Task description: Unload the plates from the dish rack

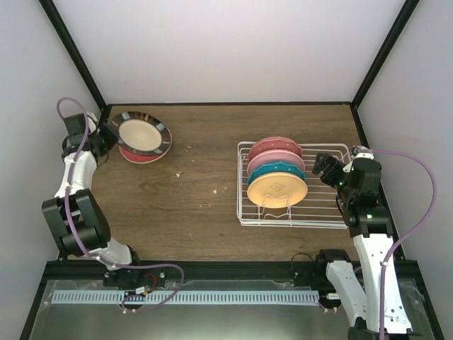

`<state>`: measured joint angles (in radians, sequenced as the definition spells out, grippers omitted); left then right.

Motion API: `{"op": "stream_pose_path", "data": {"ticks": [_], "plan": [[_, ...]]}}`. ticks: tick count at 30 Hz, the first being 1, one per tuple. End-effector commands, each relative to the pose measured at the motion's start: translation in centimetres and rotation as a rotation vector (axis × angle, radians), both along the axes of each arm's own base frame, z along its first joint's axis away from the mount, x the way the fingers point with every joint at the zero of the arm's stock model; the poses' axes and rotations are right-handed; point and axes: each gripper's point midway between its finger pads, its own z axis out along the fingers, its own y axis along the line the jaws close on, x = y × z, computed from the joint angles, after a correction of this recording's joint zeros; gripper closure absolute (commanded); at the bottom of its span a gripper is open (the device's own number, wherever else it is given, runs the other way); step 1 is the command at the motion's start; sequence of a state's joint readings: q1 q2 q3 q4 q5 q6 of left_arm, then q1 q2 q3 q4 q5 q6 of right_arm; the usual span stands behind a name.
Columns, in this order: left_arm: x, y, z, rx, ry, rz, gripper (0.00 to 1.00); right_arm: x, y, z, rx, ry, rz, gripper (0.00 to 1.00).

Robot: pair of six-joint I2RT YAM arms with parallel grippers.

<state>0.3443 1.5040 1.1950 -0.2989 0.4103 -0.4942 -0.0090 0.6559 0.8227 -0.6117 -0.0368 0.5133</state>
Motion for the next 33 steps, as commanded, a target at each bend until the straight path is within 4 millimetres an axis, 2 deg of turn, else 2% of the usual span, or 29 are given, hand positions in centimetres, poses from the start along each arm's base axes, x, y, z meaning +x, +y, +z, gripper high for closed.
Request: {"op": "stream_pose_path", "data": {"ticks": [1,6,14,23,33], "plan": [[2.2,-1.5,4.6,-0.208,-0.201,-0.012,0.96,0.0,0.3,1.3,-0.001,-0.038,0.011,0.00],[3.7,-0.9,0.2,-0.350,-0.153,0.046,0.96,-0.1,0.1,1.6,-0.013,-0.038,0.003,0.00],[5.3,0.1,-5.4,-0.425,-0.085,0.095,0.96,-0.2,-0.3,2.1,-0.035,-0.030,-0.008,0.00],[6.3,0.5,-7.5,-0.412,-0.073,0.097,0.96,-0.2,-0.3,2.0,-0.031,-0.023,-0.015,0.00],[5.6,1.0,-10.4,-0.372,-0.009,0.130,0.93,-0.3,-0.4,1.6,-0.022,-0.009,-0.020,0.00]]}}
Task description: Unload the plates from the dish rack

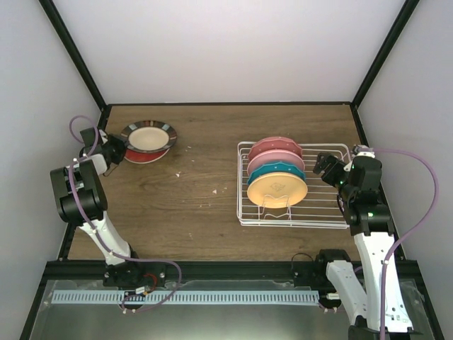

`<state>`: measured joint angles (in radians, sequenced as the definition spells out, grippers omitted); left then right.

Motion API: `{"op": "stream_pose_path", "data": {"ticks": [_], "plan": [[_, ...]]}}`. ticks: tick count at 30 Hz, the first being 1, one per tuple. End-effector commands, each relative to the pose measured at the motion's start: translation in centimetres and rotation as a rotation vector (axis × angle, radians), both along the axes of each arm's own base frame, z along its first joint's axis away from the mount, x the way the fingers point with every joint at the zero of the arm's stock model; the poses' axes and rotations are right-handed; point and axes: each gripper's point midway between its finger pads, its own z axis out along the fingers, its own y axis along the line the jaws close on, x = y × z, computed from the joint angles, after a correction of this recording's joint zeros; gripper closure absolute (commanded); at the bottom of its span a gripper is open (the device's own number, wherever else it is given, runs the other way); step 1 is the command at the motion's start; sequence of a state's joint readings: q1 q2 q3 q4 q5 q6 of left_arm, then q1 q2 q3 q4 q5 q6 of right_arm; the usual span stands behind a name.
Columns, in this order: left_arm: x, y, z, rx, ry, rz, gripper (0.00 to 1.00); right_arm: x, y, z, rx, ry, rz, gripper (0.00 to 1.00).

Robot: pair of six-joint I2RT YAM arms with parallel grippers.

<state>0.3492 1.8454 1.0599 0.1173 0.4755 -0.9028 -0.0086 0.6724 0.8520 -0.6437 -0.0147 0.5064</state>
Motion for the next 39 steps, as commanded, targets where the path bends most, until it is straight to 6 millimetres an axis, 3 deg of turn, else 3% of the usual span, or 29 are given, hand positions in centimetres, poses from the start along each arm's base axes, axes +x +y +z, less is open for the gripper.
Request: {"op": "stream_pose_path", "data": {"ticks": [1,19,30,39], "plan": [[1.3,0.3,2.4,0.033,-0.112,-0.021,0.91,-0.3,0.0,1.4,-0.006,-0.028,-0.002,0.00],[0.9,0.1,0.4,0.048,-0.063,-0.054,0.23,-1.3,0.0,0.8,0.010,-0.021,-0.015,0.00],[1.4,1.2,-0.6,0.102,-0.020,-0.030,0.05,-1.6,0.0,0.9,0.011,-0.021,-0.015,0.00],[1.4,3.0,-1.6,0.178,0.041,0.022,0.03,-1.8,-0.1,1.2,0.009,-0.024,-0.020,0.00]]}}
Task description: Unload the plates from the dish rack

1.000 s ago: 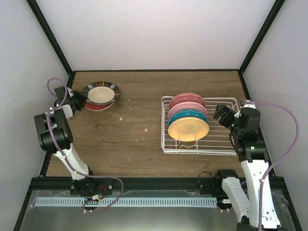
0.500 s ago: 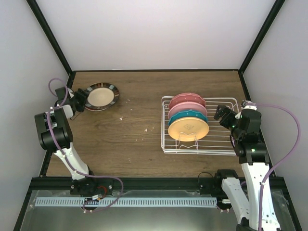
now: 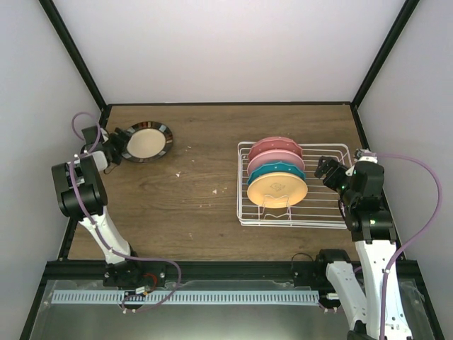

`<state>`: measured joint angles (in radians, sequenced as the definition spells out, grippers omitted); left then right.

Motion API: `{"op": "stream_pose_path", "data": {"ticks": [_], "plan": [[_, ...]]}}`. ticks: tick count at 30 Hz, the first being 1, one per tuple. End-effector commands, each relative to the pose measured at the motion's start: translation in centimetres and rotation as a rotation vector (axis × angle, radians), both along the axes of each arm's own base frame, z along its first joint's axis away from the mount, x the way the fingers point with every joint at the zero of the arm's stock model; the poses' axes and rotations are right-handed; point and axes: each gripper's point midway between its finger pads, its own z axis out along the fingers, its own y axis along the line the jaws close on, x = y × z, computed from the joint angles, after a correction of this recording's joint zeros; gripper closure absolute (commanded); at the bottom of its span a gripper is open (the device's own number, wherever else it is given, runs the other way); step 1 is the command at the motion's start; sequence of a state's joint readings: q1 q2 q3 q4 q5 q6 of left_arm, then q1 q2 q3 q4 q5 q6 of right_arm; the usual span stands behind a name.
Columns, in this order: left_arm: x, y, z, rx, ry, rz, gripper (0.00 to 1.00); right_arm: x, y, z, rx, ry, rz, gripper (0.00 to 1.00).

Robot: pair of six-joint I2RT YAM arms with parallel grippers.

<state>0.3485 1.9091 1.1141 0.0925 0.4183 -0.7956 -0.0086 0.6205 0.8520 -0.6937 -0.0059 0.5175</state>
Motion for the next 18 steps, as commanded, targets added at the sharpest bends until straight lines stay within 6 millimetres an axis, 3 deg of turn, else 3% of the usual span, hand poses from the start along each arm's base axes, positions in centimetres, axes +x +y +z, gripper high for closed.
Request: {"op": "stream_pose_path", "data": {"ticks": [1,9,18], "plan": [[0.6,1.8,0.1,0.078,0.013,0.040,0.03,-0.4,0.0,1.0,0.005,-0.021,-0.007,0.00],[0.6,3.1,0.5,0.154,0.052,0.062,0.01,-0.1,0.1,1.0,0.014,-0.021,-0.004,0.00],[-1.0,4.0,-1.7,0.243,0.163,0.067,0.00,0.2,0.3,0.9,0.016,-0.018,0.007,0.00]]}}
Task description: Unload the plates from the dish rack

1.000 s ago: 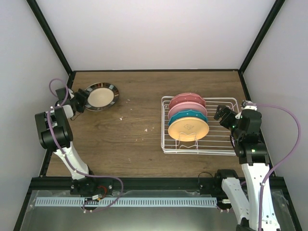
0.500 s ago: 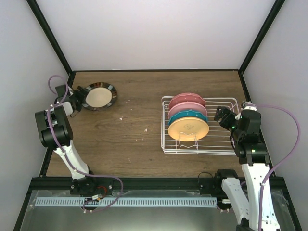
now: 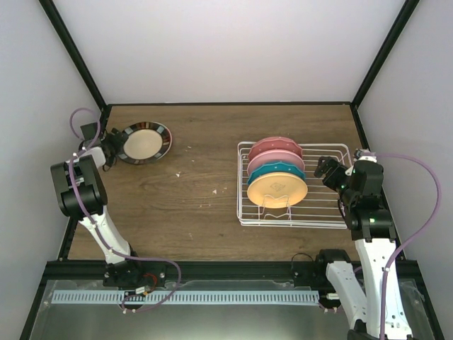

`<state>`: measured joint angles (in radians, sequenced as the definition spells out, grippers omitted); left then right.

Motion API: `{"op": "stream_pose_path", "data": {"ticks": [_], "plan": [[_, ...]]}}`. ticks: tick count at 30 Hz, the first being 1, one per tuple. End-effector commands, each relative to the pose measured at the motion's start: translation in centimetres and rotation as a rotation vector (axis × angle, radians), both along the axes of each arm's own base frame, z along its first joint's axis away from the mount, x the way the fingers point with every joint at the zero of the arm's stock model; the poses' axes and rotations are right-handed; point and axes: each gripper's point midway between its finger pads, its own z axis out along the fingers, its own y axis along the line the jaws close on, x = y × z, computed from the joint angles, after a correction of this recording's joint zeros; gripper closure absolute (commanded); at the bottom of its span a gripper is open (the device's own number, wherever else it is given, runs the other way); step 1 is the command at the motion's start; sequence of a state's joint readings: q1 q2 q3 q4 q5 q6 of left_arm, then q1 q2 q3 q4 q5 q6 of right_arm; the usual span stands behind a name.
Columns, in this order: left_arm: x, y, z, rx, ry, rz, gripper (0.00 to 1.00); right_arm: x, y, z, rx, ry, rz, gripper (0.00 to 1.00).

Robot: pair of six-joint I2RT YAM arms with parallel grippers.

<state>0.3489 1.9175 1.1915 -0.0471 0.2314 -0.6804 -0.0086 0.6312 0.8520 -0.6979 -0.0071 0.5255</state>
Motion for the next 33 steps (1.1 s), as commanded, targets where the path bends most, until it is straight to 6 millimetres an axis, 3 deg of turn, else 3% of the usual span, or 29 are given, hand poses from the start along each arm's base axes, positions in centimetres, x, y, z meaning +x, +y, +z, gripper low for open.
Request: {"op": "stream_pose_path", "data": {"ticks": [1,5,14,16,18,20,22,25,27,29,31,33], "plan": [[-0.7,0.9,-1.4,0.067,0.071,0.004,0.00,0.1,0.3,1.2,0.010,-0.032,0.010,0.00],[-0.9,1.9,-0.8,0.127,0.084,0.022,0.00,0.0,0.3,1.1,0.006,-0.029,0.011,0.00],[-1.3,6.5,4.4,0.323,0.104,0.206,0.01,-0.1,0.3,0.9,0.003,-0.028,0.013,0.00],[-1.4,6.7,5.6,0.330,0.096,0.225,0.02,-0.1,0.3,0.9,0.000,-0.029,0.014,0.00],[-0.4,5.2,7.8,0.314,0.023,0.181,0.03,-0.2,0.3,0.9,-0.004,-0.029,0.014,0.00],[1.5,1.5,10.8,0.282,-0.102,0.053,0.04,-0.2,0.3,0.8,-0.005,-0.026,0.013,0.00],[3.6,-4.8,14.5,0.269,-0.252,-0.172,0.05,-0.1,0.4,0.6,-0.001,-0.027,0.017,0.00],[3.8,-18.1,20.7,0.274,-0.479,-0.613,0.05,0.2,0.6,0.5,0.008,-0.031,0.026,0.00],[1.2,-26.6,23.9,0.311,-0.615,-0.888,0.05,0.3,0.6,0.5,0.010,-0.032,0.029,0.00],[-2.7,-33.5,25.8,0.368,-0.724,-1.116,0.08,0.3,0.6,0.6,0.009,-0.032,0.029,0.00],[-6.7,-38.7,26.3,0.441,-0.790,-1.275,0.11,0.1,0.5,0.6,0.006,-0.033,0.023,0.00],[-10.0,-42.0,26.0,0.512,-0.833,-1.382,0.17,-0.4,0.3,0.8,-0.001,-0.040,0.013,0.00]]}}
